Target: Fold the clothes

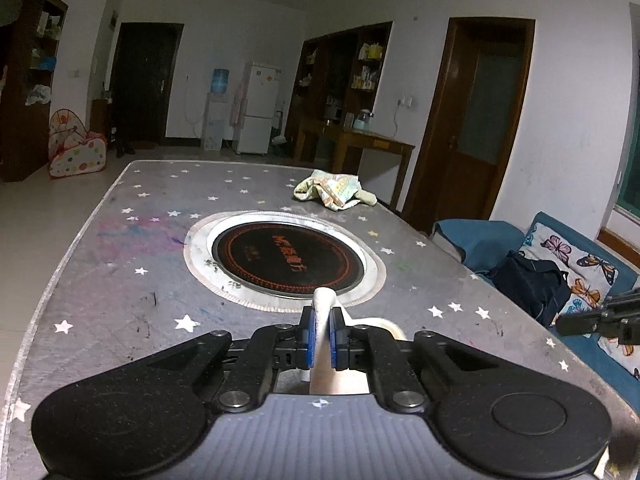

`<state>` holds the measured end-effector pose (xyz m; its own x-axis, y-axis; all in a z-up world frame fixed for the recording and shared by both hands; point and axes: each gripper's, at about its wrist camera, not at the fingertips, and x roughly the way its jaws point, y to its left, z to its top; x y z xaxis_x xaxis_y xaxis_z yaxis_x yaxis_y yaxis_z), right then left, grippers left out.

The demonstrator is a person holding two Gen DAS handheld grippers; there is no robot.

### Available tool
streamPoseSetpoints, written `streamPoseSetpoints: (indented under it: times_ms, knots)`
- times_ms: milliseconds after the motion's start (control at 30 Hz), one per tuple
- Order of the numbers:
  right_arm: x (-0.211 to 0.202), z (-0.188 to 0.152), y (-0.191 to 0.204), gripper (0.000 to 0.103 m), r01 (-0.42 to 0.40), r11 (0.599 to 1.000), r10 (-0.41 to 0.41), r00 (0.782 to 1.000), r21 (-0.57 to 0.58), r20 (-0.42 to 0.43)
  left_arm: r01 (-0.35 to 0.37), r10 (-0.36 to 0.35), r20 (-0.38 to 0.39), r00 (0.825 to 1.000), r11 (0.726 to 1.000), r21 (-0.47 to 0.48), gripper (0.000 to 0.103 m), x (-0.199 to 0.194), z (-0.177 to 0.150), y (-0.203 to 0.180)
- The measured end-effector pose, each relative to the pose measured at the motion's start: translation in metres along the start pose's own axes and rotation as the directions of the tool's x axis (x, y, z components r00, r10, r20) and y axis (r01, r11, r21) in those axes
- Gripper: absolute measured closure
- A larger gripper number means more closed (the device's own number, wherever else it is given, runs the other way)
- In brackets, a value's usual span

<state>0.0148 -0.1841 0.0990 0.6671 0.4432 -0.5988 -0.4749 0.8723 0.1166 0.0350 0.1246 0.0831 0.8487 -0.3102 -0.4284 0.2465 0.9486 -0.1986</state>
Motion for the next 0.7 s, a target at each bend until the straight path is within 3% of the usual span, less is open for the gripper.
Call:
streamPoseSetpoints:
  times_ms: [200, 333, 433, 533, 633, 700]
  knots:
    - [0.023, -0.015, 0.016, 0.089, -0.072, 0.997, 0.073, 0.994, 0.017, -0.084, 0.011, -0.013, 0.035, 0.999, 0.999, 0.039, 0.095, -0.017, 0.003, -0.015]
    - [0.046, -0.024, 0.031, 0.066, -0.065, 0.998, 0.062, 0.992, -0.022, -0.108, 0.013, -0.016, 0.050, 0.999, 0.999, 0.046, 0.095, -0.025, 0.005, -0.018]
    - [0.066, -0.028, 0.036, 0.069, -0.019, 0.999, 0.014, 0.992, -0.043, -0.126, 0.014, -0.017, 0.055, 0.998, 0.999, 0.048, 0.095, -0.029, 0.004, -0.020]
    - [0.075, -0.031, 0.034, 0.089, 0.010, 0.999, -0.016, 0.992, -0.050, -0.128, 0.010, -0.013, 0.054, 0.998, 0.999, 0.049, 0.095, -0.031, 0.002, -0.018]
    - [0.056, -0.026, 0.034, 0.093, 0.028, 0.997, -0.032, 0.998, -0.068, -0.058, -0.003, 0.000, 0.059, 0.998, 0.999, 0.052, 0.095, -0.037, 0.003, -0.014]
    - [0.031, -0.013, 0.030, 0.094, 0.056, 0.995, -0.053, 0.998, -0.087, 0.037, -0.013, 0.010, 0.071, 0.997, 0.999, 0.047, 0.095, -0.043, 0.005, -0.009]
